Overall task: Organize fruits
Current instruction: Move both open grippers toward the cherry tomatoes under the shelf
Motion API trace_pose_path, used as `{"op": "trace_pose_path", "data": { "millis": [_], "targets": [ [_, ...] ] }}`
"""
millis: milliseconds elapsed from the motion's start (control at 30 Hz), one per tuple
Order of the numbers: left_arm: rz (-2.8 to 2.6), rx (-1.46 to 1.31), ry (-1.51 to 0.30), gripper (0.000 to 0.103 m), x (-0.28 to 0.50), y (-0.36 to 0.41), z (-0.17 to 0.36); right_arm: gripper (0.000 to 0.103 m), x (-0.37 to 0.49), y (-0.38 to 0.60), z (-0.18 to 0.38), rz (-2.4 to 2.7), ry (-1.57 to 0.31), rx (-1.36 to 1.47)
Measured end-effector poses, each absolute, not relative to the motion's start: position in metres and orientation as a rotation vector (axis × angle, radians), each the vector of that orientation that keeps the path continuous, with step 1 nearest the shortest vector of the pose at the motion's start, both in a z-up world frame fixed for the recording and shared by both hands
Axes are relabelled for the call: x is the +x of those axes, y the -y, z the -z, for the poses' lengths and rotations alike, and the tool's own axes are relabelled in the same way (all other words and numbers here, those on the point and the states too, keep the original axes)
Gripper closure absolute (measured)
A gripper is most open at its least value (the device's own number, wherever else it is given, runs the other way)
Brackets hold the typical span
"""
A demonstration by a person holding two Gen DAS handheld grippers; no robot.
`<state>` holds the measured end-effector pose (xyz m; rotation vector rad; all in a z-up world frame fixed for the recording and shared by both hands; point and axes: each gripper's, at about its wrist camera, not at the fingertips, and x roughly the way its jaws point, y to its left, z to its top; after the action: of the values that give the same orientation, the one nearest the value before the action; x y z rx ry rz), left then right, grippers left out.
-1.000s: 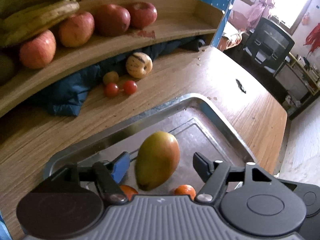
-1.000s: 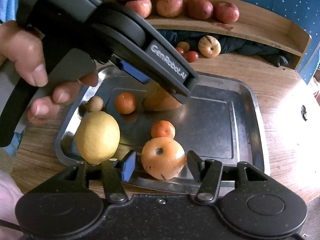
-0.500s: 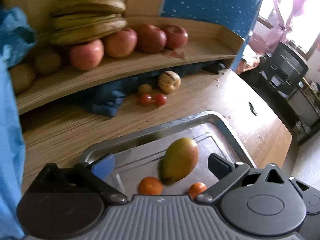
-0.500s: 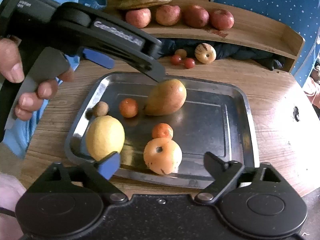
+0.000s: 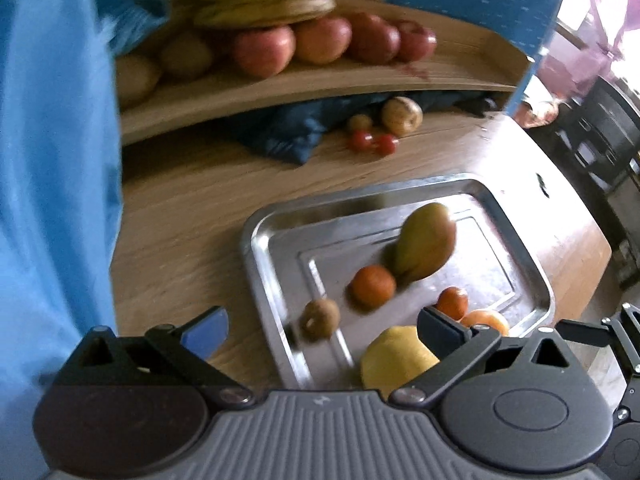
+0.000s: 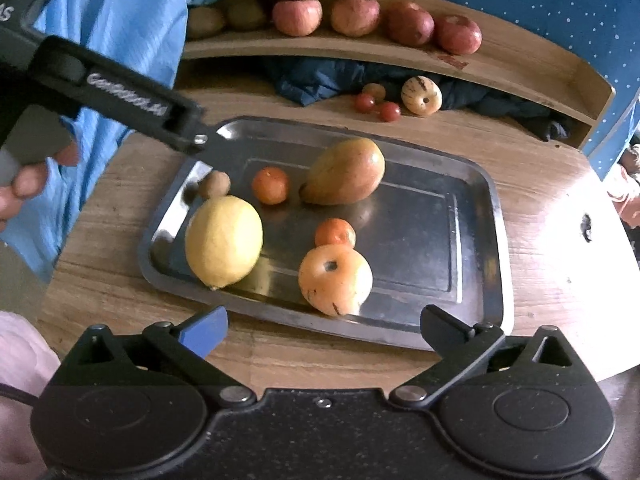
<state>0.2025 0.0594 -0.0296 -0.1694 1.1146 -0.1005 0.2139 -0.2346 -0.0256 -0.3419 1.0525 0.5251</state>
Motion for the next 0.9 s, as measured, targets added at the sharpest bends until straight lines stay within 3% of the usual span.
{"op": "trace_pose_path", "data": {
  "millis": [467,900],
  "targets": [
    [-0.027,-0.193,-1.143,0.0,0.213,-0.073,0.033,0.001,0.241,0.243,0.023,-0.489,-1.025,-0.374],
    [-0.139,-0.215,-1.129,0.0,0.262,-0.058,0.032,0.001,0.319,0.263,0.015,-0.504,-0.992,-0.348]
  ]
}}
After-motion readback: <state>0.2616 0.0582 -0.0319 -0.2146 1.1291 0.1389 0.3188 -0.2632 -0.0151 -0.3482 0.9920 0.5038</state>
